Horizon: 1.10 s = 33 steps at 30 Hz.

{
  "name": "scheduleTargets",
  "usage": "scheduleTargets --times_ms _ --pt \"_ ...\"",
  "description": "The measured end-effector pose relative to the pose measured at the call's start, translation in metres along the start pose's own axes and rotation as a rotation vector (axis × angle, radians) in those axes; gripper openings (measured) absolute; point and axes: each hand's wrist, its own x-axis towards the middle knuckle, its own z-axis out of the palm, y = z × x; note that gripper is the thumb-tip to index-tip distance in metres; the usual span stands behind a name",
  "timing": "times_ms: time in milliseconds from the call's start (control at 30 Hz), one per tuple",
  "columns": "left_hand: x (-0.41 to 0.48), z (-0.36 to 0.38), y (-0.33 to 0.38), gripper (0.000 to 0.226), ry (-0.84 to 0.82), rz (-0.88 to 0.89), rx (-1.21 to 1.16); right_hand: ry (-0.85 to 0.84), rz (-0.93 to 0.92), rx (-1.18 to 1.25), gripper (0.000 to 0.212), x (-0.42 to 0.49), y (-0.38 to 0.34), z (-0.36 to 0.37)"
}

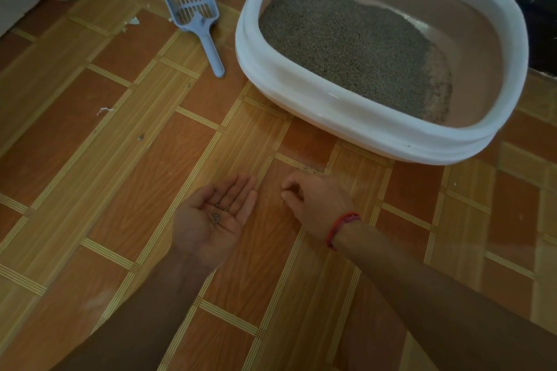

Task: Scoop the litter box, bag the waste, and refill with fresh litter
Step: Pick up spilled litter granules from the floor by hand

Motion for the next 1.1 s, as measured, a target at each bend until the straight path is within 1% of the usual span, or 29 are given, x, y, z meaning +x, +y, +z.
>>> scheduleTargets --times_ms 300,533,600,700,767,900,967,1100 --pt "0.001 0.000 0.000 0.050 0.002 0.000 -0.016 -0.017 -0.046 -0.101 0.016 0.006 -0.005 0.004" --pt "0.000 -0.001 0.000 0.051 -0.013 -0.004 -0.007 -0.037 -0.047 -0.179 0.019 0.006 -0.007 0.010" --pt "0.000 -0.001 0.000 0.051 -0.020 -0.003 -0.006 -0.041 -0.033 -0.159 0.018 0.005 -0.009 0.009" --pt "0.000 -0.002 0.000 0.046 -0.020 -0.002 -0.010 -0.009 -0.037 -0.064 0.017 0.000 -0.020 0.004" --pt "-0.001 -0.001 0.000 0.042 -0.026 -0.006 -0.010 -0.004 -0.085 -0.020 0.018 -0.005 -0.034 0.001" --pt "0.002 -0.008 0.000 0.046 -0.042 -0.026 0.004 -0.041 -0.198 0.117 0.014 -0.016 -0.065 -0.003" --pt "0.003 -0.013 0.000 0.043 -0.056 -0.069 0.023 -0.050 -0.238 0.130 0.014 -0.019 -0.076 -0.001" --pt "-0.002 -0.011 -0.001 0.054 -0.106 -0.129 0.026 -0.104 -0.274 0.095 0.016 -0.020 -0.086 0.005"
